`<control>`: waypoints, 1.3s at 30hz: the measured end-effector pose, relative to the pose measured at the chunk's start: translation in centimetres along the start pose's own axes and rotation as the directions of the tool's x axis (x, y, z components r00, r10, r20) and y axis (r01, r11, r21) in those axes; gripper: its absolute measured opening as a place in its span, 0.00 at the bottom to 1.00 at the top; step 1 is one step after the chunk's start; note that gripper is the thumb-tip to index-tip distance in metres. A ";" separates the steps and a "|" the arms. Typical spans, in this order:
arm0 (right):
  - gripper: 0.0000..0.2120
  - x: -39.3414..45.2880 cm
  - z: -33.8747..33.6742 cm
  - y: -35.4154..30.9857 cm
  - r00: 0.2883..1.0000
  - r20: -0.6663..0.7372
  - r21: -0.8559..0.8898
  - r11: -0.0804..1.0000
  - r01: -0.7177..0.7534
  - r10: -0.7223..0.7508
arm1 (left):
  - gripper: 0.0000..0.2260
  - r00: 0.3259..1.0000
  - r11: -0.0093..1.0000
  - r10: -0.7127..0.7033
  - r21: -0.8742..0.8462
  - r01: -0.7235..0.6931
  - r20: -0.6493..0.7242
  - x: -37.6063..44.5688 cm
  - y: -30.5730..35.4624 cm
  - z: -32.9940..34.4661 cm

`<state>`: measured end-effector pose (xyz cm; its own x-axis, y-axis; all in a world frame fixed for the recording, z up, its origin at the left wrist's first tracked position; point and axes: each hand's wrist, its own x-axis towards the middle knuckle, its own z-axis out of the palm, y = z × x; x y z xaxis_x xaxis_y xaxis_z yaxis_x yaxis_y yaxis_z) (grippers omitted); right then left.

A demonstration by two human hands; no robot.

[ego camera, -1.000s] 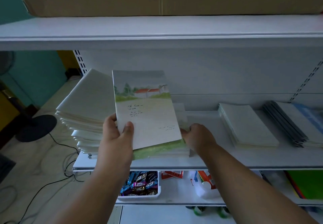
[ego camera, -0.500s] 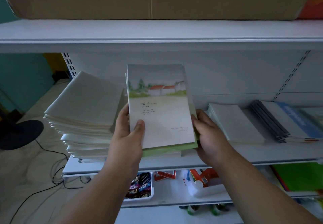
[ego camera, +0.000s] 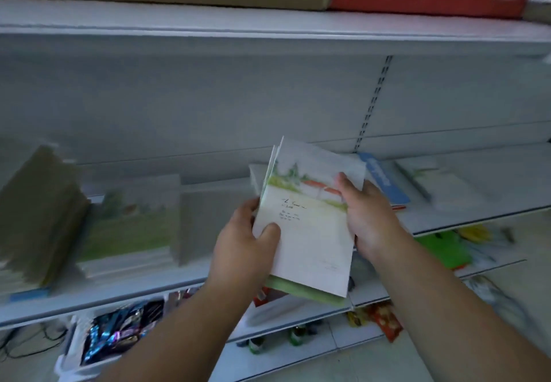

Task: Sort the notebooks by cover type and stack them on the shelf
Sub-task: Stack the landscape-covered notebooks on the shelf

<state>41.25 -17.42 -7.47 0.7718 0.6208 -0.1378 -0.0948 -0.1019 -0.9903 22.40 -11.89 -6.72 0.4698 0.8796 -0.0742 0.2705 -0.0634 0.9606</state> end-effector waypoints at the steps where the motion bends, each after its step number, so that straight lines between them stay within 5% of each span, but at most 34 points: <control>1: 0.24 0.8 -2.7 0.2 0.999 -0.040 -0.011 1.000 -0.009 0.009 | 0.19 0.999 1.000 -0.006 0.009 0.006 0.033 -0.1 0.5 2.6; 12: 0.18 11.7 -25.7 0.4 0.974 -0.226 -0.174 0.982 -0.076 0.035 | 0.24 0.917 0.998 -0.055 0.051 0.038 0.395 2.8 5.5 25.9; 17: 0.17 16.5 -30.2 -0.2 0.970 -0.242 -0.468 0.878 -0.101 -0.018 | 0.24 0.891 0.981 -0.085 0.194 -0.003 0.445 7.1 6.0 32.4; 26: 0.24 28.3 -36.4 -1.8 0.996 -0.043 -0.792 0.610 0.011 -0.074 | 0.10 0.953 0.941 -0.181 0.323 0.096 0.243 11.8 8.9 43.4; 32: 0.25 35.2 -36.6 -0.7 0.985 0.170 -0.876 0.457 0.151 0.002 | 0.11 0.975 0.859 -0.221 0.479 0.177 0.035 14.6 8.4 48.3; 39: 0.24 38.7 -35.5 1.6 0.963 0.265 -0.911 0.338 0.234 0.048 | 0.10 0.948 0.784 -0.301 0.539 0.307 -0.103 16.4 7.2 50.6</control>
<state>93.29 -21.12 -13.69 0.5718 0.7991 -0.1858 0.7217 -0.5976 -0.3493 74.60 -21.80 -14.57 0.2776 0.9014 -0.3322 0.8096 -0.0334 0.5860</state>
